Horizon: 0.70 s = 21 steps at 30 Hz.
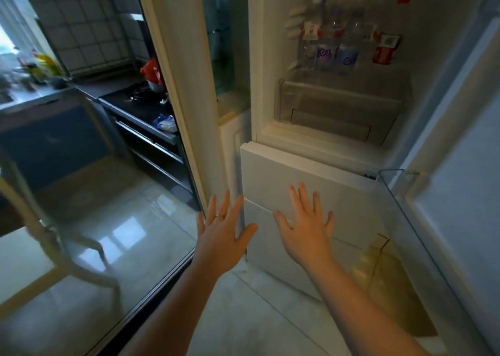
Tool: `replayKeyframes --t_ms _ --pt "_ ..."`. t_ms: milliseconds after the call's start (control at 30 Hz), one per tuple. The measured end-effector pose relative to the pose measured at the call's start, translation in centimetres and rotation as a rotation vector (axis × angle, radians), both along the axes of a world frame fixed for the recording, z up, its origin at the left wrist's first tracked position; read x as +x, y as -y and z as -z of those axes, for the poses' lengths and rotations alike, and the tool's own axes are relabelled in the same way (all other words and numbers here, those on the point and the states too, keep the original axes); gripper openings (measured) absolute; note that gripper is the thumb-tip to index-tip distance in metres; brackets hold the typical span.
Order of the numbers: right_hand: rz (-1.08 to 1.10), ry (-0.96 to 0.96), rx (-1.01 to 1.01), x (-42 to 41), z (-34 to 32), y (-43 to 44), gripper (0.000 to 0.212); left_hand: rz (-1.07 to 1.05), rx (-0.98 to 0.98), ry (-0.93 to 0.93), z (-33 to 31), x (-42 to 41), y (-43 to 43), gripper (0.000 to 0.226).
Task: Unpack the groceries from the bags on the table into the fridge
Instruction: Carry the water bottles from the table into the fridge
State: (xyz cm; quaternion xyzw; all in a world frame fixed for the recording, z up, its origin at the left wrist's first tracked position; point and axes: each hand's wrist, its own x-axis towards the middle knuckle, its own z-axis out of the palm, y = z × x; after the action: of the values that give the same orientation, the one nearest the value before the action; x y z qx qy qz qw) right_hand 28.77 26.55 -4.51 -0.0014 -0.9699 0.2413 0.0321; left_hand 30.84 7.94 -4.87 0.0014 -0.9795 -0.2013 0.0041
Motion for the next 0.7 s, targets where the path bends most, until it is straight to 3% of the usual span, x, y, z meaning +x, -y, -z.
replayKeyframes --t_ms 333,700 --pt "-0.126 0.096 0.006 15.5 2.8 -0.3 0.067 -0.08 -0.018 0.072 3.2 16.2 0.4 0.073" --pt "-0.115 0.173 -0.002 34.7 6.2 -4.2 0.067 -0.059 0.004 0.183 7.3 34.4 -3.4 0.071"
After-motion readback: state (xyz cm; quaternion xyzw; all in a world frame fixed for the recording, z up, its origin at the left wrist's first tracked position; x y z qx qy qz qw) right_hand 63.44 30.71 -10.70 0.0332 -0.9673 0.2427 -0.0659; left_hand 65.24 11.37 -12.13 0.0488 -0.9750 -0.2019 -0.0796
